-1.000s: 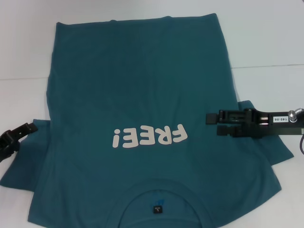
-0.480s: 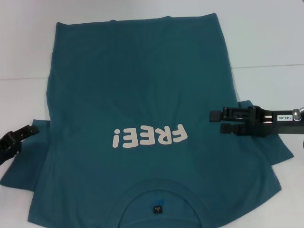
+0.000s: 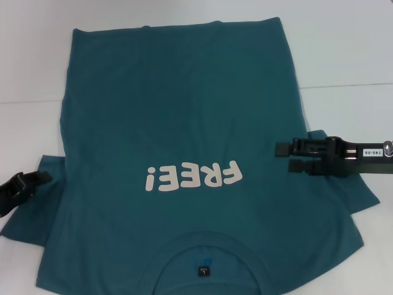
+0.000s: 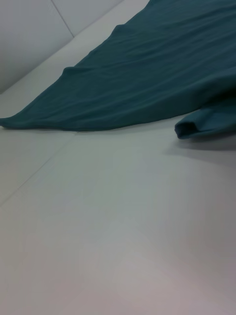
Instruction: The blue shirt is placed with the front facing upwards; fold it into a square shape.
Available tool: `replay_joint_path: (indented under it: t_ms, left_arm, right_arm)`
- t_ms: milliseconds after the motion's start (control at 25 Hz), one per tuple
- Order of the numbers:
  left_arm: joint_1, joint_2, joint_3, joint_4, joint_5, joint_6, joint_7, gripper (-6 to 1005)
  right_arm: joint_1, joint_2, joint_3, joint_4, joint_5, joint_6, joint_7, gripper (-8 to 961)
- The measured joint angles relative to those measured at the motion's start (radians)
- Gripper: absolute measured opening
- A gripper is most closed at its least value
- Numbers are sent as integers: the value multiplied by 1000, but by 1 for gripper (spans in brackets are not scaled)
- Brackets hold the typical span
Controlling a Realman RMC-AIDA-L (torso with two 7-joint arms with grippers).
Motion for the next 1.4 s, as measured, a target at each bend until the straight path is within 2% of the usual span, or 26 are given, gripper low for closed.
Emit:
replay_joint_path:
  t_ms: [320, 640, 1000, 1400]
  left_arm:
    - [1, 0, -2, 1, 0, -1, -2, 350]
    - [-2, 1, 0, 1, 0, -3, -5, -1]
    - [16, 4, -11, 58, -7, 46, -7, -1]
    - [20, 50, -12, 71, -3, 55, -26, -1]
  right_arm:
    - [-4, 0, 2, 0, 0, -1, 0, 915]
    - [-6, -2, 10, 0, 0, -2, 0, 915]
    - [-6, -2, 13, 0, 0, -2, 0, 915]
    - [-6, -2, 21, 0, 0, -2, 0, 915]
